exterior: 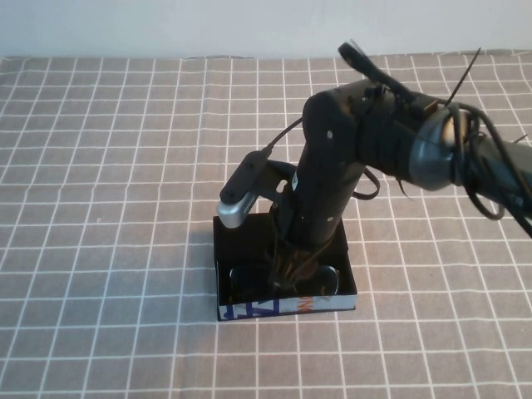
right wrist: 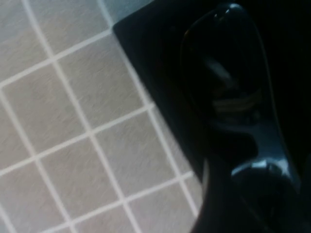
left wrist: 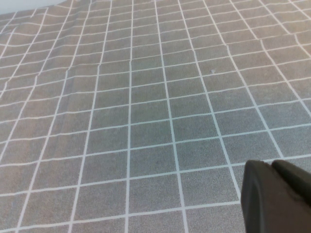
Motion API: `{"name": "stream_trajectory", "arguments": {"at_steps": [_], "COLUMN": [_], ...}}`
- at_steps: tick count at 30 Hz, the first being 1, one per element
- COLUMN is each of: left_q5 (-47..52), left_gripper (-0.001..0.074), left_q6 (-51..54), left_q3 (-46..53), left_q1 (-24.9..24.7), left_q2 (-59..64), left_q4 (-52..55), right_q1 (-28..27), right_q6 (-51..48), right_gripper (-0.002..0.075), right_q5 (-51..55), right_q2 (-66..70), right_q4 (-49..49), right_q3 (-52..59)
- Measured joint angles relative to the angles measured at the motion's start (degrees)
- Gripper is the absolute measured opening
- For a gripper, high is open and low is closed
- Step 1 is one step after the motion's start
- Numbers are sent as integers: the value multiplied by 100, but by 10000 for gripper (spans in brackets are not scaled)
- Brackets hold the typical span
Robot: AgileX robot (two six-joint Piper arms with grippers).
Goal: Take glasses out of glasses case
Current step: Pick up the glasses from the glasses case
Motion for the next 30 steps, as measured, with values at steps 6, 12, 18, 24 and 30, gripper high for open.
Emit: {"name": "stream_trajectory", "arguments": {"at_steps": [6, 12, 18, 24, 30], "left_q5": [0, 0, 0, 0, 0], "left_gripper": [-4, -4, -4, -4, -5], "left_q6": [0, 0, 0, 0, 0], "left_q3": [0, 0, 0, 0, 0], "left_q1": [0, 0, 0, 0, 0], "left_q2": [0, 0, 0, 0, 0], "left_q4": [0, 0, 0, 0, 0], "right_q1": [0, 0, 0, 0, 0], "right_q6": [0, 0, 0, 0, -35], "right_gripper": [318, 318, 318, 213, 31], "right_q5": [-177, -230, -282, -282, -103], "right_q2": [150, 318, 439, 451, 427], "right_q4": [-124, -222, -236, -240, -230], "right_q3": [-25, -25, -52, -55, -84]}}
